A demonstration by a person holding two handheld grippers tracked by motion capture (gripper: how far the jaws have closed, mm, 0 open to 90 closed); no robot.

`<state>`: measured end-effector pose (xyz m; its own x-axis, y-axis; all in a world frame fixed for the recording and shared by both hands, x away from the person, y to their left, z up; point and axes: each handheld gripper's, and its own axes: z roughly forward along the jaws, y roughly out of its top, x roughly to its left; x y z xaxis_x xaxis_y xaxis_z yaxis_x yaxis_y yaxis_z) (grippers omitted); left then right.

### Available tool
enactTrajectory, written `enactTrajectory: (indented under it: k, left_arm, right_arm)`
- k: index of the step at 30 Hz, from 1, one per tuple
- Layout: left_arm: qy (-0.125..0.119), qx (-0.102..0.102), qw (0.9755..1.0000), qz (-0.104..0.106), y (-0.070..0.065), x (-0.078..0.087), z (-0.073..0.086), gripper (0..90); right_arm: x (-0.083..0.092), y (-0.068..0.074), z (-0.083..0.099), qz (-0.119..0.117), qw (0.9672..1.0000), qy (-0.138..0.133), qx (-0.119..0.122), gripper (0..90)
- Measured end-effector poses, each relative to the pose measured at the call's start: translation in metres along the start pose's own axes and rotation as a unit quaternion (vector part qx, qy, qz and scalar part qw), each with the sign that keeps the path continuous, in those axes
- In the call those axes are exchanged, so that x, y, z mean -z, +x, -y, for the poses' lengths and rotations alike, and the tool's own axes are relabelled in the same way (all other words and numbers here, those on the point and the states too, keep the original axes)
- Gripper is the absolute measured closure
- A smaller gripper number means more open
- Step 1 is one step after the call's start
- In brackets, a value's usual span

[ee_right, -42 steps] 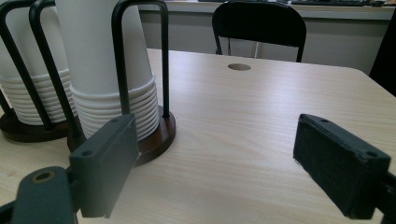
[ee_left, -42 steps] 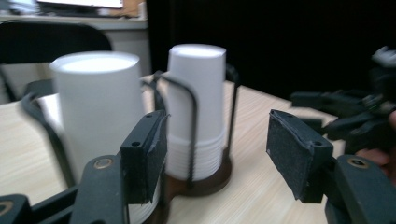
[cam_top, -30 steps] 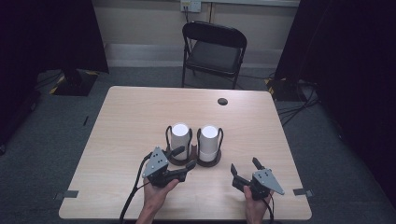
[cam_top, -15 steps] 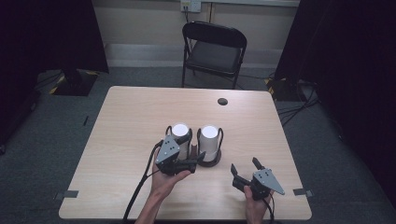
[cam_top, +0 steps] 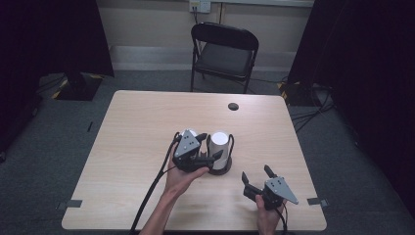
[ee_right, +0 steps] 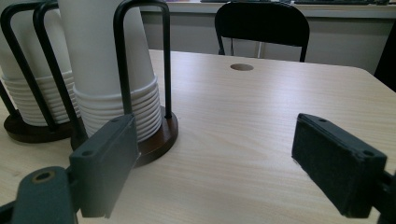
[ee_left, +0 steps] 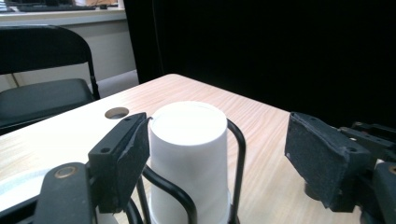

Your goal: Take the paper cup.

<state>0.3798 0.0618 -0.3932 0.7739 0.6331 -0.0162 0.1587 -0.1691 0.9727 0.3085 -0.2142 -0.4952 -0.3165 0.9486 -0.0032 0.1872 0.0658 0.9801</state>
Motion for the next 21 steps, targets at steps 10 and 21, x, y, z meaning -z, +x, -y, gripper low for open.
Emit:
enactTrajectory:
  k: [10,21]
  left_arm:
    - [0.012,0.007,0.9998,0.017,0.008,-0.019,-0.01,21.2]
    - [0.039,0.008,0.9992,0.009,0.015,-0.037,-0.008,24.2]
  right_arm:
    - [0.0,0.0,0.0,-0.004,1.0,0.0,0.0,14.0]
    - [0.0,0.0,0.0,-0.015,0.9999,0.005,0.003,16.7]
